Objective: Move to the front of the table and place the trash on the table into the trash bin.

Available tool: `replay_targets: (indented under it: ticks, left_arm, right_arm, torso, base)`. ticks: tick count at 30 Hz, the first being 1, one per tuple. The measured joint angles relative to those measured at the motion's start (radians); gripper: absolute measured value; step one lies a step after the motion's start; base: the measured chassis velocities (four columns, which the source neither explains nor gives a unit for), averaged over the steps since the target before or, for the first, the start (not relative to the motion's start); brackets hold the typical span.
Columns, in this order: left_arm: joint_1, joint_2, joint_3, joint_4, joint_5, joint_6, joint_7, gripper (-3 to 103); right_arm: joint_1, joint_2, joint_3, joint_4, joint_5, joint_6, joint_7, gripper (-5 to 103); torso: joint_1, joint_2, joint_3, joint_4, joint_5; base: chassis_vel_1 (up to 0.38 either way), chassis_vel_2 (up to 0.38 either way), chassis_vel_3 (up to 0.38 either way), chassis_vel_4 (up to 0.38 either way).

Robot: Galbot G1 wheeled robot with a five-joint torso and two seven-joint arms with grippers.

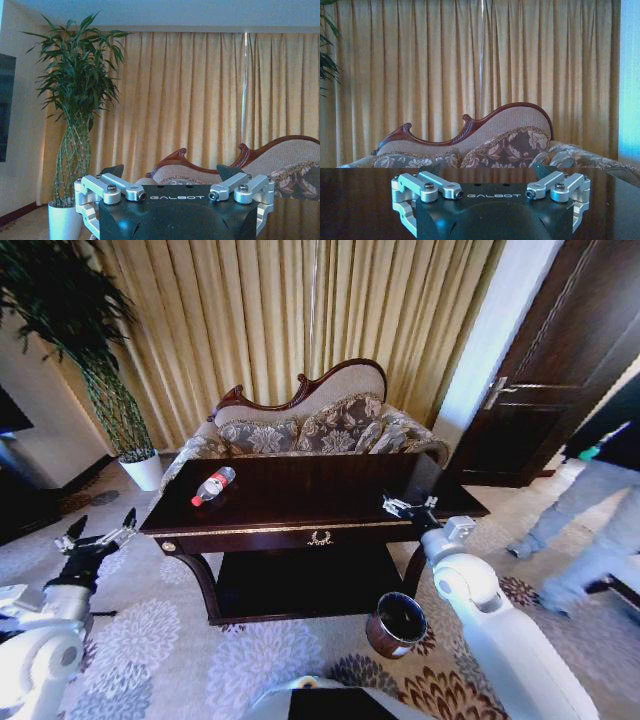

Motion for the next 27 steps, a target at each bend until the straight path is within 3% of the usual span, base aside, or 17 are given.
replay_targets:
  ticks: [21, 27]
  left_arm:
    - [-0.001, 0.002, 0.001, 0.007, 0.001, 0.000, 0.001, 100]
    - [-0.027, 0.050, 0.009, 0.034, -0.008, 0.010, 0.000, 100]
  right_arm:
    - [0.003, 0.001, -0.017, -0.006, -0.016, 0.003, -0.001, 100]
    - [0.002, 0.005, -0.026, -0.015, -0.027, 0.008, -0.001, 100]
  torso:
    - [0.000, 0.000, 0.000, 0.0000, 0.0000]
    - [0.000, 0.000, 0.000, 0.0000, 0.0000]
  base:
    - [-0.092, 0.093, 0.091, -0.090]
    - [0.000, 0.000, 0.000, 0.000]
